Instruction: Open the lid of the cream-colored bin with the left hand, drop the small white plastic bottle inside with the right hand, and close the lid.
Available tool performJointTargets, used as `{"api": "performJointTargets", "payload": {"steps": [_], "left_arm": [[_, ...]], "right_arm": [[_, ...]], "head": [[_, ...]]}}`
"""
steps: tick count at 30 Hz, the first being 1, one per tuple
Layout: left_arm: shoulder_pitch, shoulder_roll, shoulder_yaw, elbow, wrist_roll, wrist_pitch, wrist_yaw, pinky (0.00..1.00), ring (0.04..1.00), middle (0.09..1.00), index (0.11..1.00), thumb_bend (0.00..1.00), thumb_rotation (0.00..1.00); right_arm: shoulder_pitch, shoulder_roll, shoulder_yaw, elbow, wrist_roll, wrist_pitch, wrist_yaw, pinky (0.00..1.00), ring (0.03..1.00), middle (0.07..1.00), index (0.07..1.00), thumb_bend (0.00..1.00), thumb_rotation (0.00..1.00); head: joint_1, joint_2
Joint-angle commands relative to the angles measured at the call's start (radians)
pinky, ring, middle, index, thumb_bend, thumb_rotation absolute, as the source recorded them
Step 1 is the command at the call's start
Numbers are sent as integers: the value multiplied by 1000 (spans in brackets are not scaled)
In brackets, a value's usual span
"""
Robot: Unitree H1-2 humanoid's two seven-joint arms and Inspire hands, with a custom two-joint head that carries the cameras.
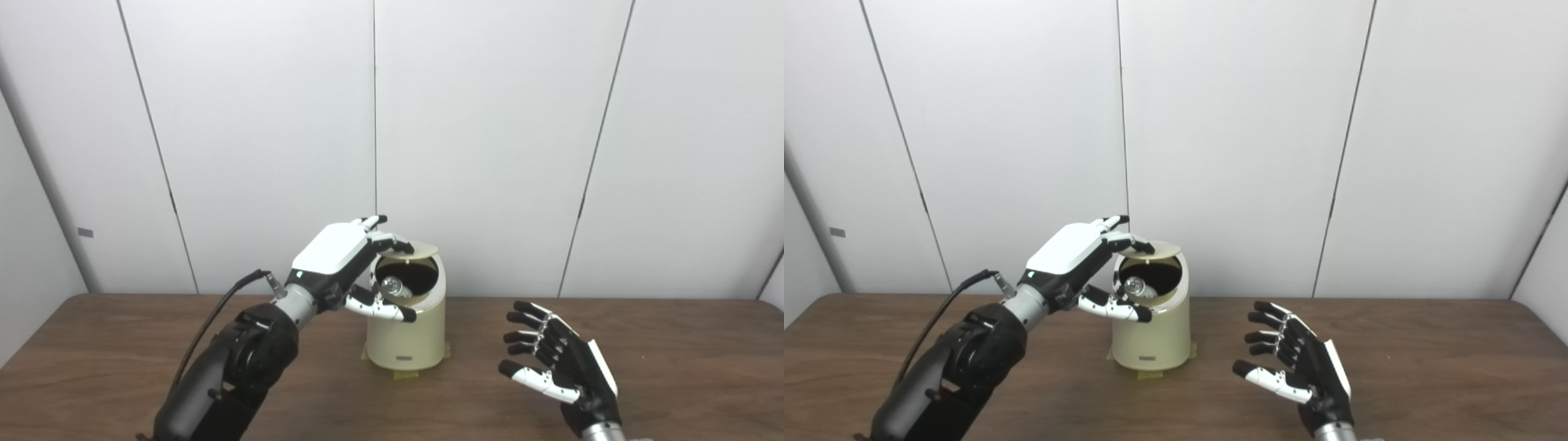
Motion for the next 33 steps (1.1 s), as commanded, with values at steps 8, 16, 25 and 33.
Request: {"api": "performJointTargets", "payload": {"steps": [8,16,25,33], "left_arm": [[-14,24,0,-50,35,-16,-11,1000,955,761,767,919,453],[10,27,-10,-87,62,-10,-52,1000,936,738,738,923,440],[22,26,-68,-53,154,-18,-75,1000,954,756,765,914,428],[20,26,-140,-8,244,4,-122,1000,996,817,828,933,433]], "right_arm": [[-36,-8,-3,-31,-9,-16,-8,575,635,724,745,843,224],[-33,-6,-4,-43,-11,-2,-12,581,637,725,746,861,234],[-30,-6,-6,-49,-5,8,-11,592,650,736,753,858,238],[-33,-6,-7,-48,1,-2,-7,561,642,741,757,859,246]], "head": [[0,6],[-1,17],[-3,24],[-9,24]]}}
